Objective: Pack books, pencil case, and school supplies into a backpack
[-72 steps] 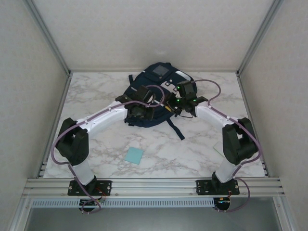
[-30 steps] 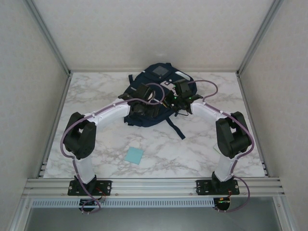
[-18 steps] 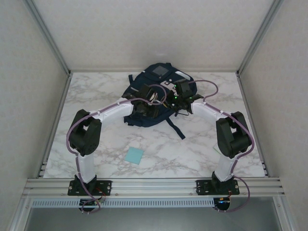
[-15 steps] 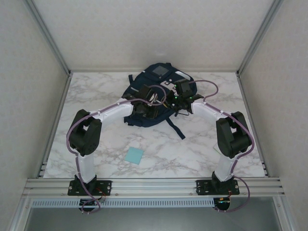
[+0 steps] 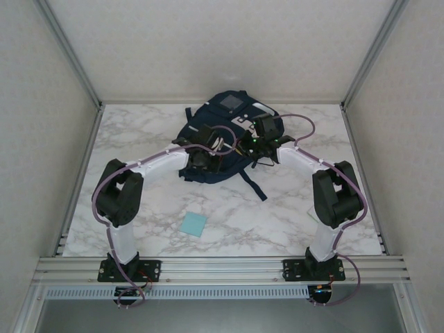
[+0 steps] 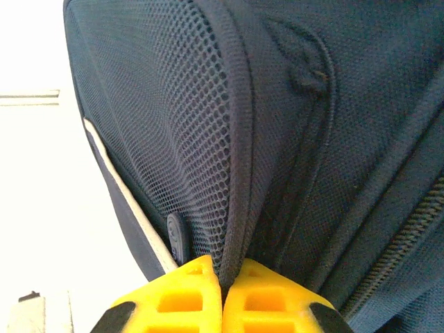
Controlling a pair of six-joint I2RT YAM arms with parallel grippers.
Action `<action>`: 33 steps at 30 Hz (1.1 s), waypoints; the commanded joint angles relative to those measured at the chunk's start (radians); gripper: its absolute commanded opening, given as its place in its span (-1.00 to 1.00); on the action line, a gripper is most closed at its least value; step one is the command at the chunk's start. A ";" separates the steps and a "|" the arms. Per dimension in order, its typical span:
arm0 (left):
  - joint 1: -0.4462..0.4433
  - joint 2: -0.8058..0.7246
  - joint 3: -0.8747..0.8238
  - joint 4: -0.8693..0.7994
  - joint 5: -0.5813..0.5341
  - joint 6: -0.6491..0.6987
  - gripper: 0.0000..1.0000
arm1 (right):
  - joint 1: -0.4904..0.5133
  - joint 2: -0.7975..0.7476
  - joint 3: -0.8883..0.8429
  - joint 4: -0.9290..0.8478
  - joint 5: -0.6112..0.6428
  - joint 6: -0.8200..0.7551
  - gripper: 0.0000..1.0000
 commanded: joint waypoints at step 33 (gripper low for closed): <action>-0.067 -0.026 0.153 -0.072 0.167 -0.124 -1.00 | -0.245 -0.028 0.156 -0.251 -0.004 -0.266 -0.19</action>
